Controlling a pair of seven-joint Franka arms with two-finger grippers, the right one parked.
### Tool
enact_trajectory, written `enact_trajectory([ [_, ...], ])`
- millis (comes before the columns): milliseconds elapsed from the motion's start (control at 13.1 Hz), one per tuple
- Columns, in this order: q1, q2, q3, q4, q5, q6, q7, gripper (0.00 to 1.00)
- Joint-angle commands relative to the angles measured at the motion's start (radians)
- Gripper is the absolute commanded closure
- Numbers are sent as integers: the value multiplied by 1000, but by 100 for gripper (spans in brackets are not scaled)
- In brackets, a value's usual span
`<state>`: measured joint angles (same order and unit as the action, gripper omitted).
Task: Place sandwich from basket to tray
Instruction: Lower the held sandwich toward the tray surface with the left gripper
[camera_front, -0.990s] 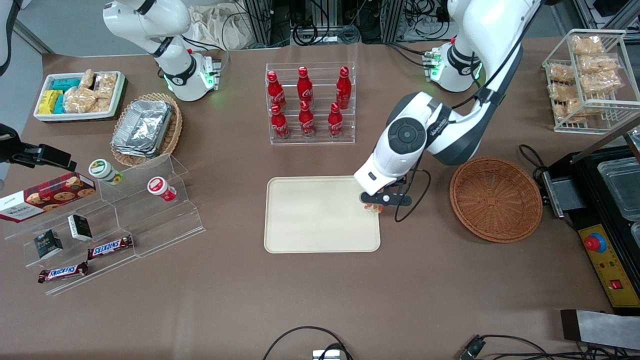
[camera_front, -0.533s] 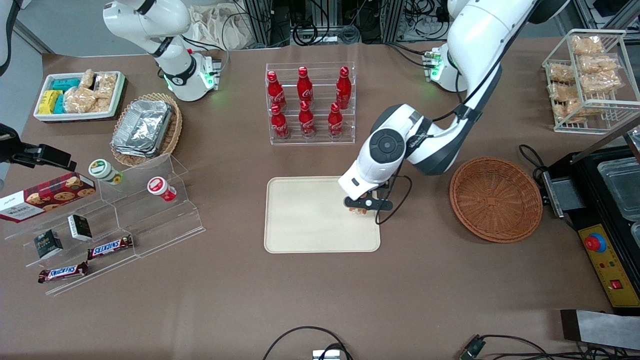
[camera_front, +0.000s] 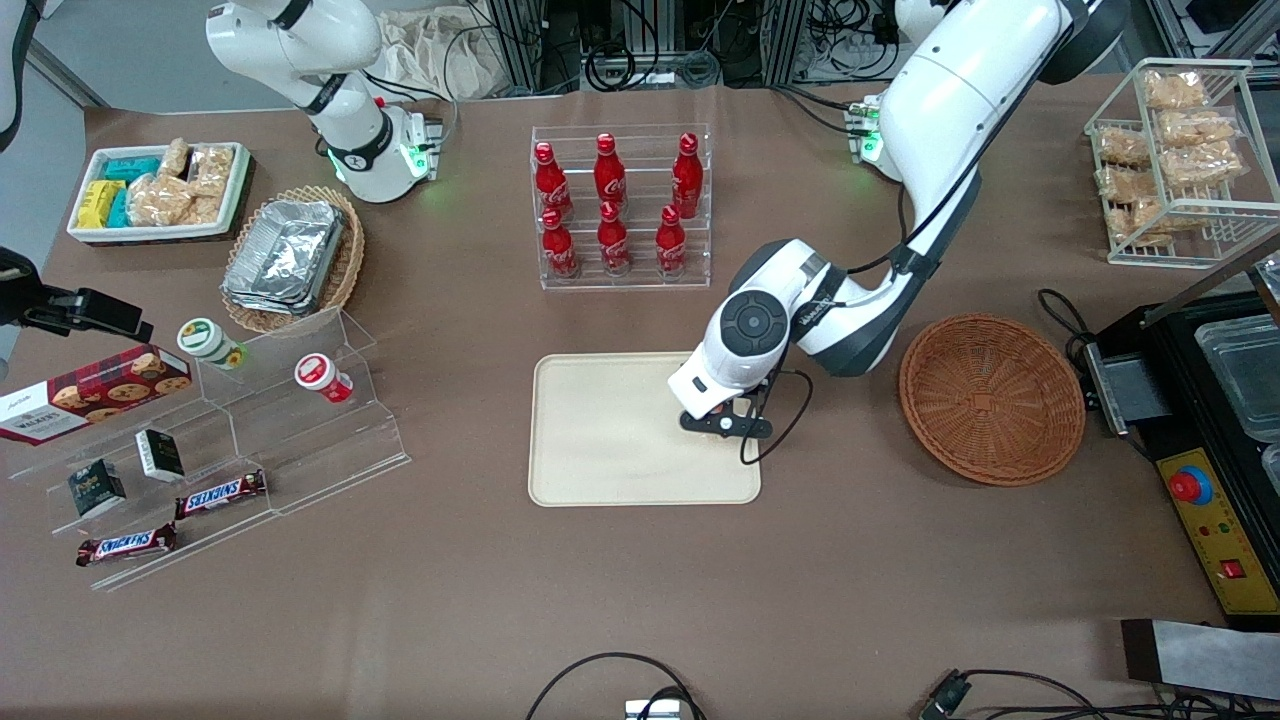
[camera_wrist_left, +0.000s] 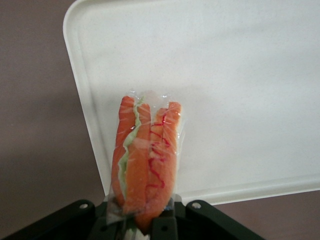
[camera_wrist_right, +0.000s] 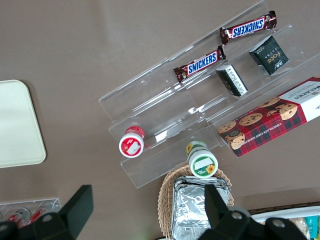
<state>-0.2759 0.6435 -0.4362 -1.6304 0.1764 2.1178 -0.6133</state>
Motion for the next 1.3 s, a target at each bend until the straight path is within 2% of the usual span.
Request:
enact_trajectory([
  [0, -17, 31, 5, 35, 26, -10, -22, 86],
  [305, -17, 61, 5, 35, 64, -9, -45, 83],
  [686, -17, 74, 5, 34, 69, 25, -68, 80],
  [838, -19, 76, 5, 34, 69, 25, -68, 64],
  [914, -17, 76, 5, 34, 69, 25, -68, 52],
  [1143, -17, 74, 5, 34, 69, 25, -68, 34],
  [1219, -17, 74, 5, 34, 69, 24, -68, 32],
])
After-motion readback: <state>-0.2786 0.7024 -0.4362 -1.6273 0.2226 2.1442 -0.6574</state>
